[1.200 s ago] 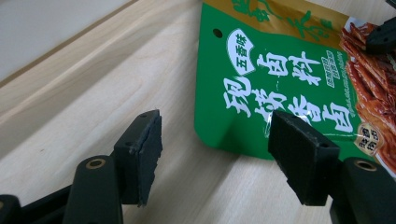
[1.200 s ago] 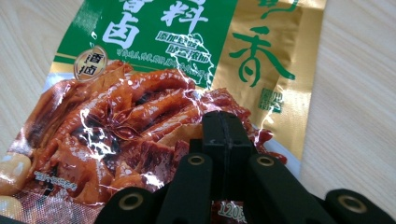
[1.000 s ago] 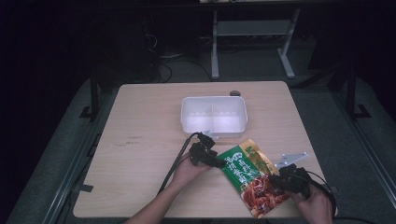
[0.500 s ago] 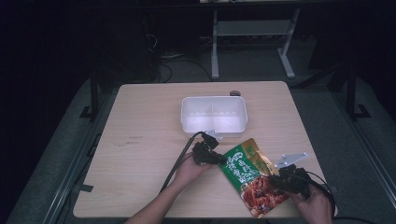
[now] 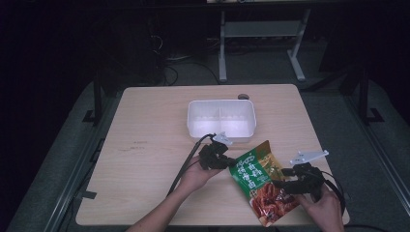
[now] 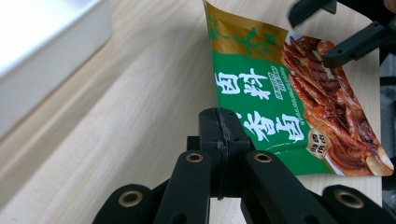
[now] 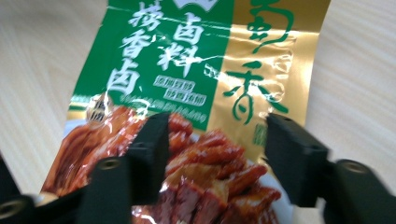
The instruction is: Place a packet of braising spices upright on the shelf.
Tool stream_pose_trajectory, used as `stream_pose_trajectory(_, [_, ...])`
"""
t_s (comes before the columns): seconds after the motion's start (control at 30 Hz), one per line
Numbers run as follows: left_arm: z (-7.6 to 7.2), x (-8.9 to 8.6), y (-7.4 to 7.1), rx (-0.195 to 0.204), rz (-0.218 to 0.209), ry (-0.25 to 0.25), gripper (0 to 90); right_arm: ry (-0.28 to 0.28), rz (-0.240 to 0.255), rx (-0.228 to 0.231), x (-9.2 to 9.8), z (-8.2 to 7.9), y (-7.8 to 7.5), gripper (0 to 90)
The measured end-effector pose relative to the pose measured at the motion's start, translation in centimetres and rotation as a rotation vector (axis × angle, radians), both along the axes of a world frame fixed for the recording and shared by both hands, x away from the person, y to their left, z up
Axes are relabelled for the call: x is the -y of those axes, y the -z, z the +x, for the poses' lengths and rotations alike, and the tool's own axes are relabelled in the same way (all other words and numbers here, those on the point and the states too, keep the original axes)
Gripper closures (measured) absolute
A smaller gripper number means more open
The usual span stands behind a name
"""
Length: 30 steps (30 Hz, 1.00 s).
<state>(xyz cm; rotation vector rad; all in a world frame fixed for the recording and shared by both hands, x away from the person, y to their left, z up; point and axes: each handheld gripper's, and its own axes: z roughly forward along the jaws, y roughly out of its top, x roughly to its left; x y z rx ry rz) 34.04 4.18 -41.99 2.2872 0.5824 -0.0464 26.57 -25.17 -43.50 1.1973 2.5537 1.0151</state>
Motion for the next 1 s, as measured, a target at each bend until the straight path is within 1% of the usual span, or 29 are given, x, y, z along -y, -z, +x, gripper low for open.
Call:
stream_pose_trajectory(0.03, [-0.3,0.1,-0.7,0.028,0.003,0.010,90.0,-0.008,0.020,-0.012,-0.1,0.5,-0.1,33.9])
stream_pose_trajectory(0.07, [-0.3,0.1,-0.7,0.028,0.003,0.010,90.0,-0.008,0.020,-0.012,-0.1,0.5,-0.1,33.9])
stream_pose_trajectory(0.1, [-0.5,0.0,-1.4,0.052,-0.004,0.017,90.0,-0.014,0.042,-0.014,-0.1,1.0,-0.3,29.9])
stream_pose_trajectory(0.13, [-0.5,0.0,-1.8,0.060,-0.003,0.019,90.0,-0.021,0.047,-0.007,-0.1,1.2,-0.6,28.5])
stream_pose_trajectory(0.17, [-0.5,0.0,-1.8,0.060,-0.003,0.019,90.0,-0.021,0.040,0.007,-0.2,1.4,-0.8,26.4])
stream_pose_trajectory(0.2, [-0.6,0.0,-2.1,0.068,-0.004,0.022,90.0,-0.021,0.040,0.007,-0.2,1.4,-0.8,26.4])
stream_pose_trajectory(0.3, [-0.7,-0.3,-2.9,0.088,-0.008,0.026,90.0,-0.026,0.024,0.021,0.0,2.4,-1.6,24.8])
stream_pose_trajectory(0.37, [-0.8,-0.5,-3.4,0.100,-0.015,0.024,90.0,-0.031,0.047,0.022,0.2,3.0,-2.0,22.9])
stream_pose_trajectory(0.4, [-0.9,-0.6,-3.5,0.102,-0.016,0.022,90.0,-0.045,0.068,0.016,0.3,3.8,-2.4,22.3])
stream_pose_trajectory(0.43, [-0.9,-0.7,-3.7,0.108,-0.017,0.024,90.0,-0.050,0.068,0.010,0.3,4.2,-2.6,21.7])
stream_pose_trajectory(0.47, [-0.9,-0.7,-3.8,0.113,-0.017,0.024,90.0,-0.050,0.068,0.010,0.3,4.2,-2.6,21.7])
stream_pose_trajectory(0.53, [-1.0,-0.9,-4.1,0.115,-0.026,0.022,90.0,-0.067,0.075,-0.002,0.3,5.0,-2.8,21.2])
stream_pose_trajectory(0.57, [-1.0,-0.9,-4.4,0.121,-0.026,0.027,90.0,-0.078,0.071,-0.017,0.1,6.0,-2.9,20.7])
stream_pose_trajectory(0.6, [-1.0,-0.9,-4.4,0.121,-0.026,0.027,90.0,-0.082,0.084,-0.026,0.1,6.5,-2.8,20.7])
stream_pose_trajectory(0.67, [-1.3,-1.0,-4.9,0.139,-0.025,0.035,90.0,-0.092,0.082,-0.043,0.0,7.6,-2.7,20.7])
stream_pose_trajectory(0.73, [-1.4,-1.0,-5.2,0.149,-0.023,0.040,90.0,-0.107,0.087,-0.060,-0.2,8.5,-2.6,20.7])
stream_pose_trajectory(0.77, [-1.4,-1.0,-5.4,0.152,-0.024,0.044,90.0,-0.119,0.116,-0.065,-0.2,8.9,-2.5,20.8])
stream_pose_trajectory(0.8, [-1.5,-1.0,-5.5,0.153,-0.025,0.047,90.0,-0.135,0.143,-0.084,-0.2,9.4,-2.4,21.2])
stream_pose_trajectory(0.87, [-1.6,-1.0,-5.7,0.153,-0.035,0.050,90.0,-0.141,0.166,-0.094,-0.2,10.2,-2.2,22.1])
stream_pose_trajectory(0.93, [-1.7,-1.0,-5.8,0.157,-0.035,0.053,90.0,-0.190,0.183,-0.109,-0.4,10.8,-2.1,25.3])
stream_pose_trajectory(0.97, [-1.7,-1.0,-5.8,0.157,-0.035,0.053,90.0,-0.190,0.183,-0.109,-0.4,10.8,-2.1,25.3])
stream_pose_trajectory(1.0, [-1.7,-1.0,-5.8,0.159,-0.034,0.053,90.0,-0.221,0.231,-0.128,-0.4,11.2,-1.9,29.9])
